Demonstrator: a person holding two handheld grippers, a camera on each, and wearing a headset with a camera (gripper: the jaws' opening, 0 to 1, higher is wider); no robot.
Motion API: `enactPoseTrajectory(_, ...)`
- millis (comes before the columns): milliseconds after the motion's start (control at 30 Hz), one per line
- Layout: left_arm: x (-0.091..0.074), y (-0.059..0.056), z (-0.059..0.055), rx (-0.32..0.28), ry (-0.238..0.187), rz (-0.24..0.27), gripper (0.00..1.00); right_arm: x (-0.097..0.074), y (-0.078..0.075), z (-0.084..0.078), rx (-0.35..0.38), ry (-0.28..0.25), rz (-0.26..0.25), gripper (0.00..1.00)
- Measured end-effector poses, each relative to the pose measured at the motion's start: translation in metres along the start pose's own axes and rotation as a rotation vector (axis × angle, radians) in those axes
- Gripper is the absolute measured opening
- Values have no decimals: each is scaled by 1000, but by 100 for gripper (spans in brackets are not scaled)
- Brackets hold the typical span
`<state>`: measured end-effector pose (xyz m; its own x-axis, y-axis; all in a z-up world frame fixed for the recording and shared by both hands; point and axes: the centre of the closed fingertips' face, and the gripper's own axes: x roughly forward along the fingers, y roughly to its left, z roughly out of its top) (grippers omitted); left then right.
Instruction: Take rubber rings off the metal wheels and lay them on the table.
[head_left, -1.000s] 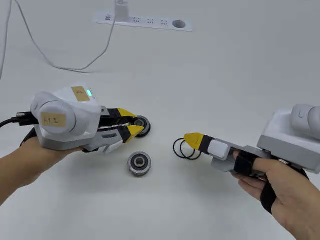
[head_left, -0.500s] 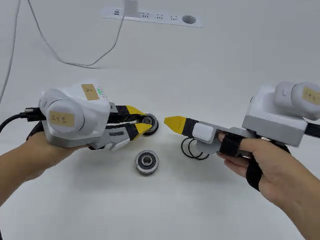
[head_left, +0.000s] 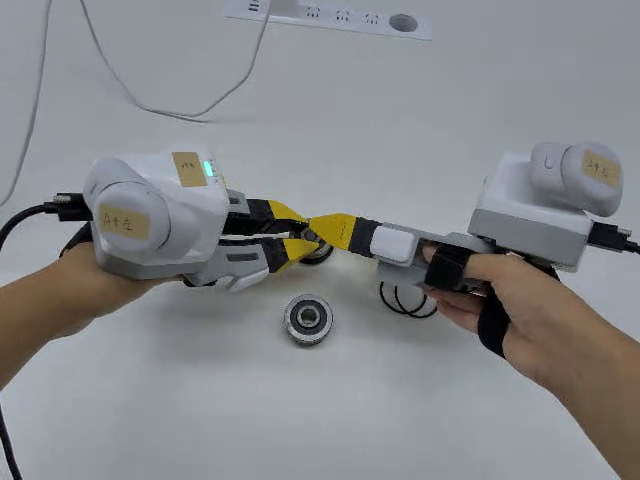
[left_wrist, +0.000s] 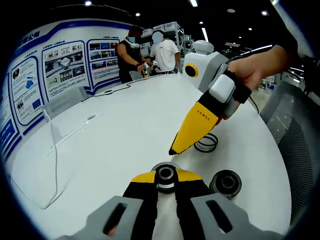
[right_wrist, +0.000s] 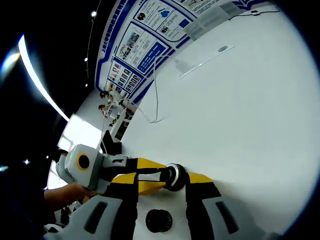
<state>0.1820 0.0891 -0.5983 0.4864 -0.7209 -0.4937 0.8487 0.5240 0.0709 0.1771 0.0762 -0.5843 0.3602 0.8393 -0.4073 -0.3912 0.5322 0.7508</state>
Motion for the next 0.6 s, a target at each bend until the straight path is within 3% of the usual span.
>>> enactPoseTrajectory(600,0,-2,1,29,-17,-41,12,12,-1,-11,17,60,-3,43)
